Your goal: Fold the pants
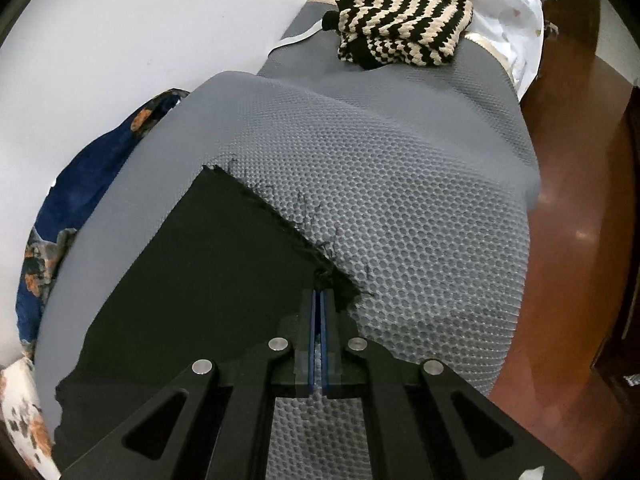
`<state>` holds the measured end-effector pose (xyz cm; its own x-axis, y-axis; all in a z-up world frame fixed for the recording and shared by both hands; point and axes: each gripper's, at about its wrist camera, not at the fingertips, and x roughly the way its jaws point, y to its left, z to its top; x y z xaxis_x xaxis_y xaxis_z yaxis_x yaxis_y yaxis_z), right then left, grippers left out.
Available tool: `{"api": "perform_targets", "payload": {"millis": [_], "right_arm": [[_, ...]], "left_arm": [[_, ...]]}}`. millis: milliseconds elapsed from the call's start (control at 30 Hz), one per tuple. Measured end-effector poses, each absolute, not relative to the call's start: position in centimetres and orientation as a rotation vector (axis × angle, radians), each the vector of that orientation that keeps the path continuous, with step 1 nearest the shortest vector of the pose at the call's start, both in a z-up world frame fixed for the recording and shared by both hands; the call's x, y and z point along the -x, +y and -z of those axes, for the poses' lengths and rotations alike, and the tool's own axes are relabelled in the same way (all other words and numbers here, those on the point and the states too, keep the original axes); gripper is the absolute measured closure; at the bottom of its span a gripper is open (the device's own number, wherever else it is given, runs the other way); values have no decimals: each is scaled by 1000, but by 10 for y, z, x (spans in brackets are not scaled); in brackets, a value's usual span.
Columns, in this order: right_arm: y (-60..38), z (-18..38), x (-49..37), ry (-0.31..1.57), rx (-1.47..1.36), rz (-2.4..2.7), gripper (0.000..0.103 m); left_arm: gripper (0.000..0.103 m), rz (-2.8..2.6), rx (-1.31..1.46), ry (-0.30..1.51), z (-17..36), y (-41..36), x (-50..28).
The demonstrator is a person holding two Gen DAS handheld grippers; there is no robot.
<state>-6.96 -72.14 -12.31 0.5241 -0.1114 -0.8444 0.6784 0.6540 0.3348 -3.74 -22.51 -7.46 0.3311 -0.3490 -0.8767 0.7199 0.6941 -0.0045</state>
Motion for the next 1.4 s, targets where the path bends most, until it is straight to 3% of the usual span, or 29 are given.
{"api": "perform_targets", "payload": {"millis": [200, 267, 333, 400, 500, 800, 1067, 1167, 1400], "right_arm": [[-721, 139, 67, 950, -732, 548, 101], [-722, 137, 66, 957, -734, 568, 85], [-726, 136, 66, 982, -748, 578, 76], [-729, 130, 68, 966, -769, 590, 75], [-727, 114, 67, 941, -738, 615, 75], [-643, 68, -2, 959, -501, 379, 74], [-492, 61, -83, 1056, -290, -102, 73], [-445, 60, -107, 1079, -266, -272, 67], [-339, 66, -156, 1152, -164, -544, 65]], "left_arm": [[86, 751, -437, 1000, 76, -224, 37], [83, 761, -424, 1003, 76, -223, 36], [74, 778, -402, 1016, 74, -223, 34], [55, 769, -386, 1033, 71, -221, 29], [40, 791, -327, 1042, 61, -213, 25], [33, 735, -174, 971, 28, -168, 6], [33, 481, -79, 973, 33, -105, -25], [33, 414, -56, 965, 35, -81, -31], [33, 309, -8, 966, 43, -41, -37]]}}
